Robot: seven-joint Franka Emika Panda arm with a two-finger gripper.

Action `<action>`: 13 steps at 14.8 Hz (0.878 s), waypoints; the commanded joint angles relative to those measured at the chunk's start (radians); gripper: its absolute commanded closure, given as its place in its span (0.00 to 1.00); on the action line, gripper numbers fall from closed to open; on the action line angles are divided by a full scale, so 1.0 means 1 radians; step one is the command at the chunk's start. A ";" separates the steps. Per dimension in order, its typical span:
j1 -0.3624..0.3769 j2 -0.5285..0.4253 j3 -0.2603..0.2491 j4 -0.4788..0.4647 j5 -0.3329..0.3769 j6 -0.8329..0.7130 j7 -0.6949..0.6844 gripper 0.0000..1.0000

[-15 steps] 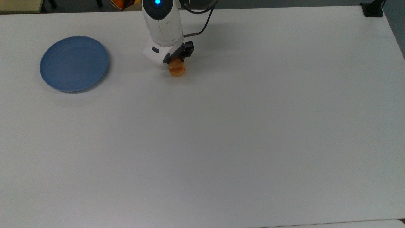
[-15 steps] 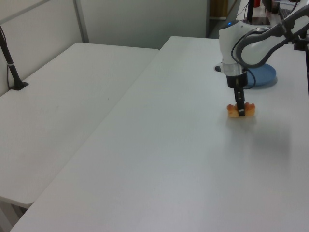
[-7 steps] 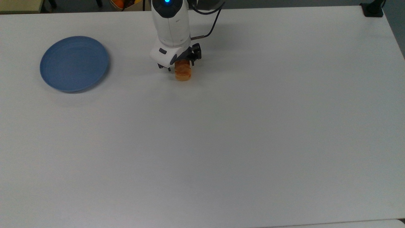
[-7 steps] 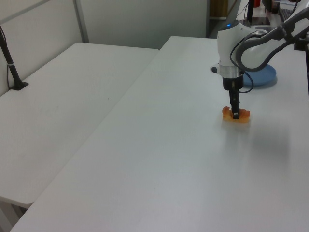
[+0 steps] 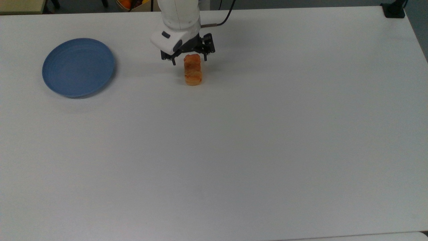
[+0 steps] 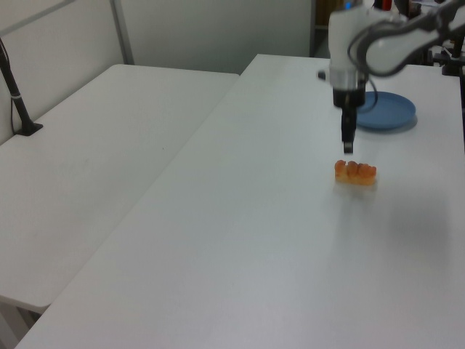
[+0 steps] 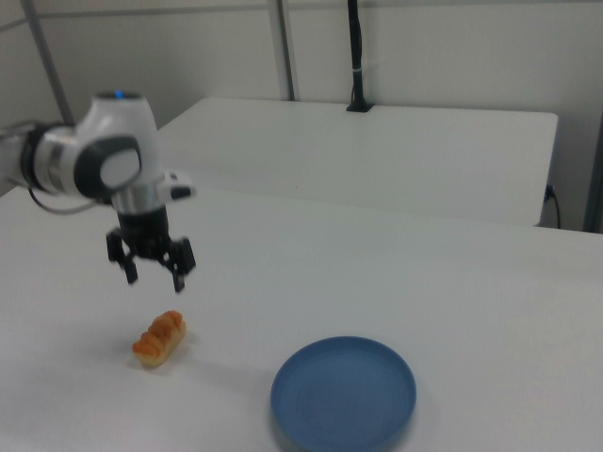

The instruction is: Put the bread on the table

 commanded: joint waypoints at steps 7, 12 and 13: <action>-0.009 -0.135 -0.007 0.359 0.045 -0.442 0.319 0.00; -0.002 -0.153 -0.015 0.358 0.042 -0.427 0.316 0.00; -0.003 -0.153 -0.015 0.359 0.036 -0.417 0.309 0.00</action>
